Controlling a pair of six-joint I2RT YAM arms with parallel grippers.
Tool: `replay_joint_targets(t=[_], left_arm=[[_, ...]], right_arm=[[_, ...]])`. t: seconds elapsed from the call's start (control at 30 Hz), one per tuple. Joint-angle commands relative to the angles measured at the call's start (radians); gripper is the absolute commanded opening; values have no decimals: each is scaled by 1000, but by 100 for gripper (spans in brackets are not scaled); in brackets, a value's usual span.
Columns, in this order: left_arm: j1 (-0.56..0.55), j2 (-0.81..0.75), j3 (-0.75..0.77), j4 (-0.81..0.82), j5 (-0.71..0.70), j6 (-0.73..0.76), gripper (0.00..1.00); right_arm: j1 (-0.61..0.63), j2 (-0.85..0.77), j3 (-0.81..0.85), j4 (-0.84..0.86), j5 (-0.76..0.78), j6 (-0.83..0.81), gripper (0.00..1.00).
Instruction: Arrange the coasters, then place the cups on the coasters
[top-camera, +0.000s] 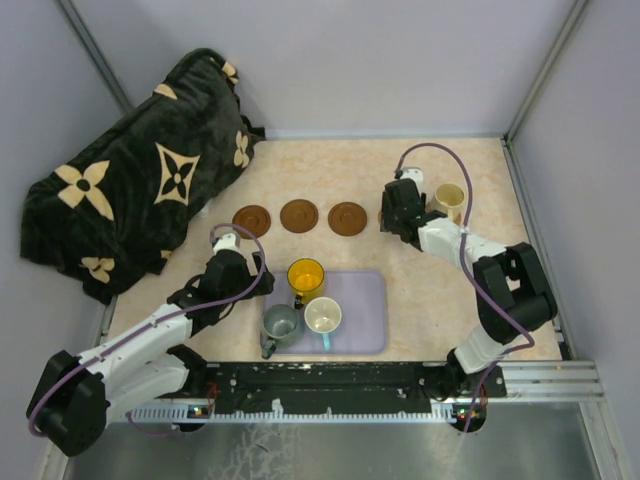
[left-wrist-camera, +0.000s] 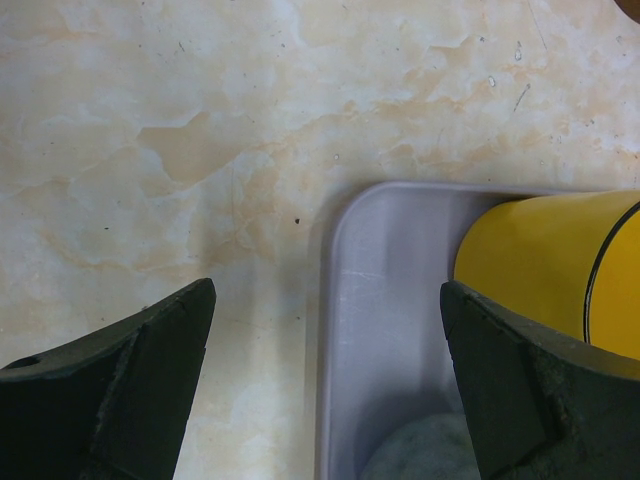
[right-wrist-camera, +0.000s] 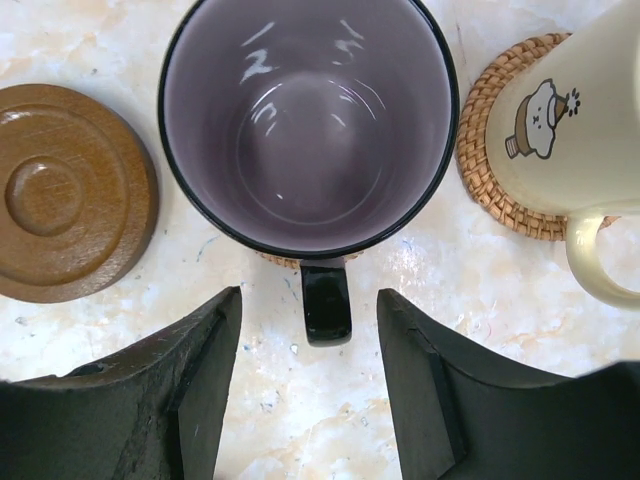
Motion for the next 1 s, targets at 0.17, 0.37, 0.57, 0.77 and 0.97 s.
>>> replay_joint_targets(t=[0.17, 0.37, 0.57, 0.77, 0.97], left_arm=[[-2, -33, 18, 7, 20, -9, 100], [-2, -47, 18, 1, 21, -13, 100], [-2, -54, 14, -3, 21, -15, 100], [-2, -57, 8, -7, 19, -20, 100], [-2, -64, 8, -7, 21, -15, 100]], right_arm=[[35, -78, -10, 10, 12, 23, 56], [53, -77, -18, 6, 11, 37, 56], [63, -72, -31, 8, 17, 47, 56], [66, -80, -38, -24, 43, 71, 57], [110, -167, -80, -64, 63, 107, 58]])
